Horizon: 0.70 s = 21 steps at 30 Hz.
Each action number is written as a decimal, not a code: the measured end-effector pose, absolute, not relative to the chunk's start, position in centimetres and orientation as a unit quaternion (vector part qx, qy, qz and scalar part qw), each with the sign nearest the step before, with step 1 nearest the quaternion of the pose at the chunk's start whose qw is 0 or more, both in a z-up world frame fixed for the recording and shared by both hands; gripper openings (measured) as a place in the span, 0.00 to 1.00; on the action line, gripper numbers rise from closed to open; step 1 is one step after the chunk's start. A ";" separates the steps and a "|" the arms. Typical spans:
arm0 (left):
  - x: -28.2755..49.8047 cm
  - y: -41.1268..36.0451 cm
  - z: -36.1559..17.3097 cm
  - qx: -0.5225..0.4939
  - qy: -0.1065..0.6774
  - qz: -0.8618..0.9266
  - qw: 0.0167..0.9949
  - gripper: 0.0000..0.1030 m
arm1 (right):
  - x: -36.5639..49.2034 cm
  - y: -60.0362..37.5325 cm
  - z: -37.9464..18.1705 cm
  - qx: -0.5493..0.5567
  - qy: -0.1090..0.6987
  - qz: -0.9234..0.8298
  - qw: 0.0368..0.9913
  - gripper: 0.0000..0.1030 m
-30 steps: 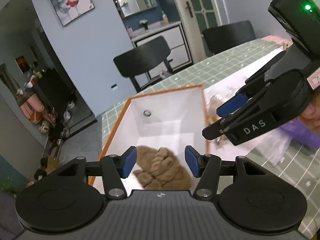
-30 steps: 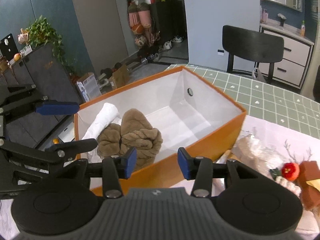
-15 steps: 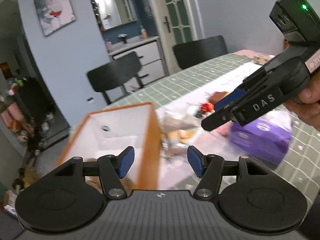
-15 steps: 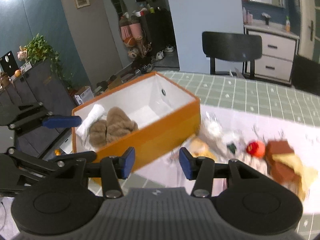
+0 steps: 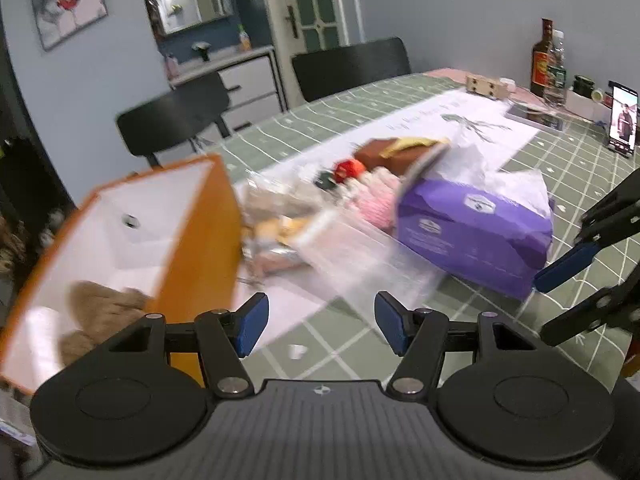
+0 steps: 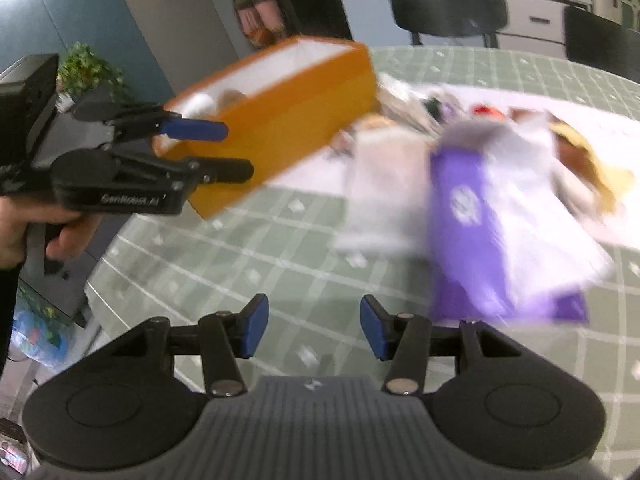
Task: Organize soft objects
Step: 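Withdraw both open tools from the box back toward the table items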
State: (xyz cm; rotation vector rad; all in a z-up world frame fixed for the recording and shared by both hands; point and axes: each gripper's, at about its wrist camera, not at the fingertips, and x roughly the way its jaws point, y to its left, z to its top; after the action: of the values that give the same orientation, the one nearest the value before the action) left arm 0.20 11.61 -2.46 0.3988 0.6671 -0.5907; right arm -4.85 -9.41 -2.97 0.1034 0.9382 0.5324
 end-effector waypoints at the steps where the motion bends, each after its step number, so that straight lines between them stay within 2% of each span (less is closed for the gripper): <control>1: 0.3 11.2 -3.0 0.185 0.325 -0.290 0.881 0.70 | -5.3 -10.1 -3.0 0.042 0.452 0.247 0.856 0.50; 10: 2.8 9.3 -7.3 0.081 0.375 -0.287 0.878 0.70 | -8.0 -16.0 -1.8 -0.004 0.473 0.195 0.859 0.51; 15: 4.3 9.4 -8.1 0.014 0.394 -0.268 0.879 0.78 | -7.9 -19.5 -0.9 0.000 0.469 0.161 0.868 0.51; 21: 6.5 10.0 -9.1 -0.065 0.421 -0.271 0.863 0.82 | -6.9 -22.3 0.0 0.005 0.457 0.139 0.879 0.51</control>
State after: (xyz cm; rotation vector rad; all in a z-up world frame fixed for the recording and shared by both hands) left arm 6.48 9.96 -9.12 -0.1371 0.8823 -0.5671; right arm -6.85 -22.26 -0.02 0.0099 0.9527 0.2902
